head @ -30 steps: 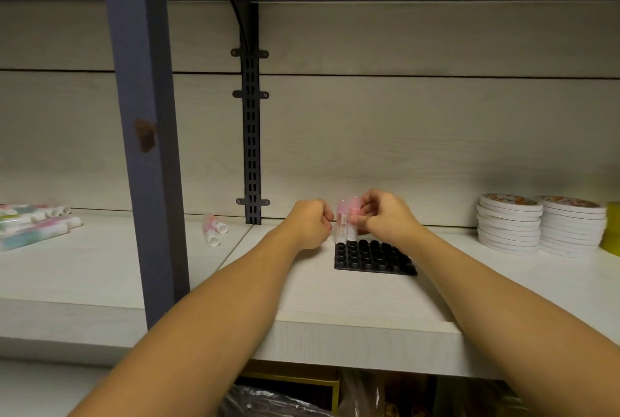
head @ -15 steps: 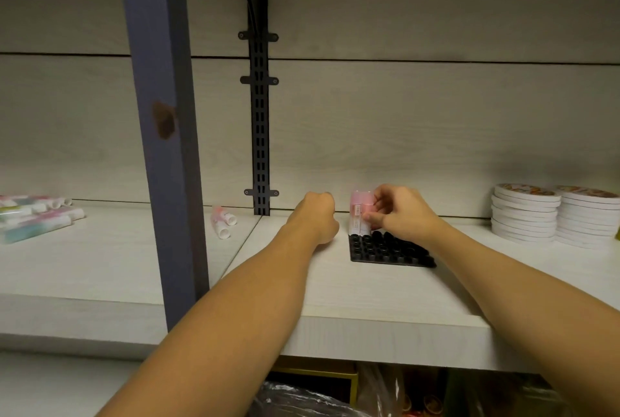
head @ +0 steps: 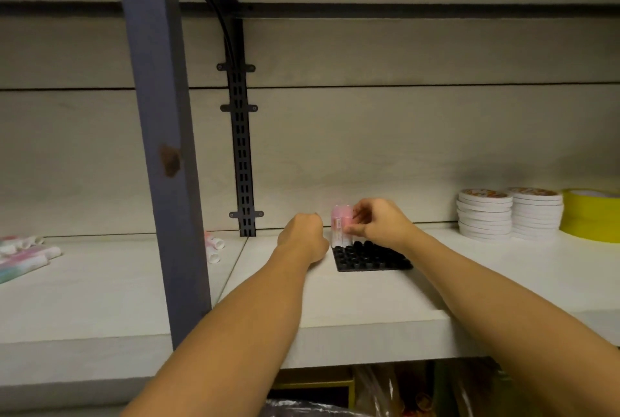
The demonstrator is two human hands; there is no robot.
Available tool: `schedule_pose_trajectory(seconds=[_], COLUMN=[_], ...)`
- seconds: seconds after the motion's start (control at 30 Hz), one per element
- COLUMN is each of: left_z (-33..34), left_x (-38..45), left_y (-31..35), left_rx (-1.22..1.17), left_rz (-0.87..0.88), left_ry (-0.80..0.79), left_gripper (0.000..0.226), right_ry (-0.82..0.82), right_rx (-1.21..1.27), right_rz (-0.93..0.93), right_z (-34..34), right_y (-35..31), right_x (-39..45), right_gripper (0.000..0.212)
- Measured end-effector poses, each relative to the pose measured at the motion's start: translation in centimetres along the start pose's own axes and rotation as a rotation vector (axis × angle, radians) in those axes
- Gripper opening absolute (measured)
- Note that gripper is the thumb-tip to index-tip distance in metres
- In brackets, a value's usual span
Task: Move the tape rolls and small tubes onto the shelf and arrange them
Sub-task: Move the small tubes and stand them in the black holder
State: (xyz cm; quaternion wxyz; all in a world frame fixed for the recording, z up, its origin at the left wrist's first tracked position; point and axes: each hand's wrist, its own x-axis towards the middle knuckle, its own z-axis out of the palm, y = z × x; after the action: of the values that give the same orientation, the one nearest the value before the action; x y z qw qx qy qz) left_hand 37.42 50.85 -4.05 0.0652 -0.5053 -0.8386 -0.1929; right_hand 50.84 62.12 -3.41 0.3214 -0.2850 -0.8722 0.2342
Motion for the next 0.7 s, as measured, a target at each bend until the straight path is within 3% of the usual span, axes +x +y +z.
schedule_pose_trajectory(seconds=[0.13, 0.33, 0.43, 0.7], left_z=[-2.3, -5.1, -5.6, -6.4], left_x=[-1.8, -6.6, -9.3, -17.9], left_y=[0.4, 1.8, 2.3, 2.6], left_rx=[0.048, 0.104, 0.116, 0.044], left_rz=[0.025, 0.07, 0.05, -0.023], left_ry=[0.024, 0.065, 0.09, 0.237], left_gripper=[0.033, 0.034, 0.032, 0.024], right_ry=[0.027, -0.046, -0.035, -0.045], right_rx=[-0.133, -0.522, -0.567, -0.511], right_rz=[-0.021, -0.132, -0.163, -0.372], right_z=[-2.2, -5.5, -7.2, -10.2], right_y=[-0.3, -0.2, -0.2, -1.2], right_x=[-1.6, -6.2, -9.2, -15.1], right_gripper=[0.048, 0.043, 0.032, 0.03])
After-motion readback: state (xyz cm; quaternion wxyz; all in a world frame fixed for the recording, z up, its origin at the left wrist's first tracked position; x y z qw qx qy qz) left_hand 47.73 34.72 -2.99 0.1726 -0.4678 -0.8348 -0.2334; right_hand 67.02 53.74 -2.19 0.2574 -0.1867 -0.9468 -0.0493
